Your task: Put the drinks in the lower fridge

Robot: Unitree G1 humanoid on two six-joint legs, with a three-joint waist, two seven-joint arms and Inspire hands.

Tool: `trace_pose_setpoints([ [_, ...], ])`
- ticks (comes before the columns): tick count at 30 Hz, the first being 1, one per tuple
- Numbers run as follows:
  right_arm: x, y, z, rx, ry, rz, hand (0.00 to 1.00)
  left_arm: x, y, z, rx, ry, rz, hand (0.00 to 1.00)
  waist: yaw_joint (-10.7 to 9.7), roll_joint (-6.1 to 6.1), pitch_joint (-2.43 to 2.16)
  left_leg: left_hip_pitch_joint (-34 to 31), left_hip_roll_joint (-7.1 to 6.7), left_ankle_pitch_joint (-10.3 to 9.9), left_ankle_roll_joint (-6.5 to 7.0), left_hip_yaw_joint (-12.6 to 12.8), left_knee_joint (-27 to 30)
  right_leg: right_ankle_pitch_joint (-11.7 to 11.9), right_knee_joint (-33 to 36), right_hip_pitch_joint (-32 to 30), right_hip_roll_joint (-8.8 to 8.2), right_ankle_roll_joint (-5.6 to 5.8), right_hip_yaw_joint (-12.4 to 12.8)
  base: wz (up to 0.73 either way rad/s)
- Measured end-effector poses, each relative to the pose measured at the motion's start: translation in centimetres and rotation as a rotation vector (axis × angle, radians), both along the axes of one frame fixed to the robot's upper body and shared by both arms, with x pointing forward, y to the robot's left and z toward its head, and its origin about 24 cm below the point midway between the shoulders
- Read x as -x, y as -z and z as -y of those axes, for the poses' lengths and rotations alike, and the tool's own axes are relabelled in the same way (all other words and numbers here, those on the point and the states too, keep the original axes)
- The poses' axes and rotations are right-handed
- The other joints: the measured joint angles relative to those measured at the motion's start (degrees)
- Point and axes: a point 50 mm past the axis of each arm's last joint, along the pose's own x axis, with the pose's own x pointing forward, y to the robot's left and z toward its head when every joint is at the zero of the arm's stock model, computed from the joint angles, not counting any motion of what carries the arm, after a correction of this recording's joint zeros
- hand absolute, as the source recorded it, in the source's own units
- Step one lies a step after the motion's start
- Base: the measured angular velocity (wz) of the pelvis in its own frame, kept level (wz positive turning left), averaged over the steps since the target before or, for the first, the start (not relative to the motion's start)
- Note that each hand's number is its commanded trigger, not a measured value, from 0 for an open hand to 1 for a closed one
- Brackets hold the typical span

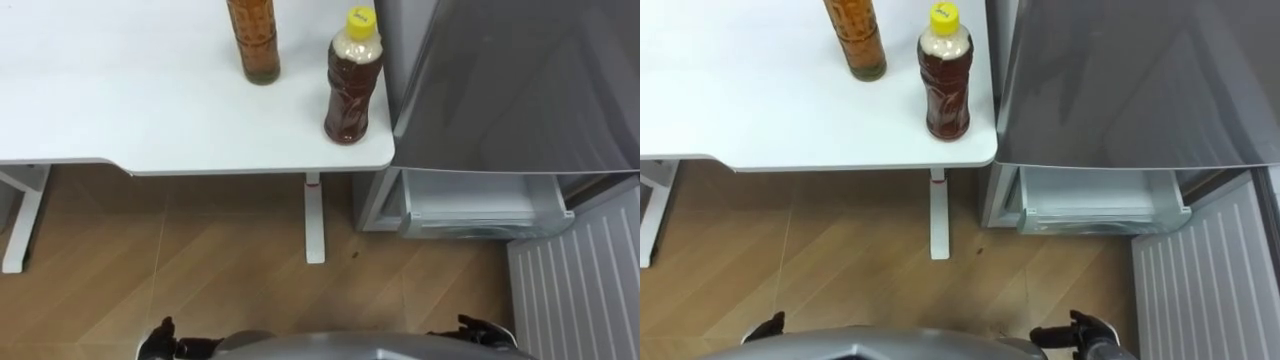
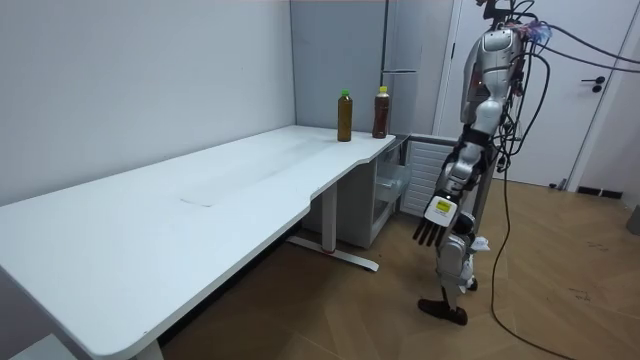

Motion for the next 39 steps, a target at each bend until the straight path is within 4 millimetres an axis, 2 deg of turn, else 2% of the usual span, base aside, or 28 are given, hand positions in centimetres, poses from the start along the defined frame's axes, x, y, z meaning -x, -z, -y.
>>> trace_pose_setpoints([
  [8,0.3,0.0,0.0,0.002,0.003,-0.009,0.00,0.7,-0.1,-0.4,-0.047,-0.079,0.005,0.00,0.1,-0.20,0.21,0.3,-0.06,-0.1,-0.01,-0.7,0.1,0.0,0.0,0.6,0.00,0.00,-0.7,0.03],
  [14,0.5,0.0,0.1,0.021,0.006,-0.019,0.00,0.5,-0.8,-1.9,-0.114,-0.303,0.082,0.00,0.9,-0.31,0.12,0.3,-0.07,-0.1,-0.05,-1.0,0.3,0.0,-0.1,0.8,-0.03,0.02,-1.2,0.03],
  [16,0.6,0.1,0.1,0.023,0.002,-0.024,0.00,-0.1,-1.2,-2.5,-0.152,-0.361,0.129,0.00,1.4,-0.52,0.00,0.5,-0.13,-0.1,-0.03,-1.0,0.4,0.0,-0.1,0.9,-0.09,0.02,-1.3,0.00],
  [22,0.5,0.0,0.1,0.035,-0.026,-0.025,0.00,-2.0,-2.5,-3.5,-0.314,-0.448,0.258,0.00,1.9,-0.34,0.02,0.2,-0.17,-0.1,-0.04,-1.5,1.2,0.0,-0.1,1.4,-0.08,0.02,-1.7,0.04],
  [24,0.3,0.0,0.1,0.038,-0.037,-0.016,0.00,-3.0,-3.0,-3.5,-0.359,-0.475,0.313,0.00,2.4,-0.52,-0.22,-0.5,-0.17,-0.1,-0.04,-1.6,1.5,0.0,-0.1,0.8,-0.02,0.01,-1.5,0.00],
  [25,0.3,0.0,0.1,0.037,-0.040,-0.016,0.00,-3.2,-3.2,-3.6,-0.370,-0.479,0.327,0.00,2.6,-0.47,-0.19,-0.6,-0.17,-0.1,-0.04,-1.6,1.6,0.0,-0.1,0.8,-0.02,0.01,-1.5,0.00],
  [33,0.0,0.0,-0.2,0.052,-0.095,-0.006,0.00,-7.2,-6.3,-4.4,-0.517,-0.548,0.557,0.00,2.9,-0.75,-0.37,-0.6,-0.57,-0.1,-0.02,-4.0,2.2,0.0,-0.2,1.4,-0.11,0.02,-3.1,0.13],
  [37,-0.3,0.0,-0.4,0.050,-0.104,0.003,0.00,-9.5,-8.4,-3.9,-0.544,-0.537,0.701,0.00,3.0,-0.93,-0.35,-0.9,-0.60,-0.1,-0.03,-4.3,2.2,0.0,-0.2,1.4,-0.11,0.01,-3.5,0.05],
  [39,-0.3,0.0,-0.4,0.039,-0.107,0.015,0.00,-10.7,-9.5,-3.4,-0.571,-0.454,0.789,0.00,2.9,-0.91,-0.30,-0.8,-0.62,-0.1,-0.03,-4.3,2.2,0.0,-0.2,1.5,-0.11,0.01,-3.5,0.00],
])
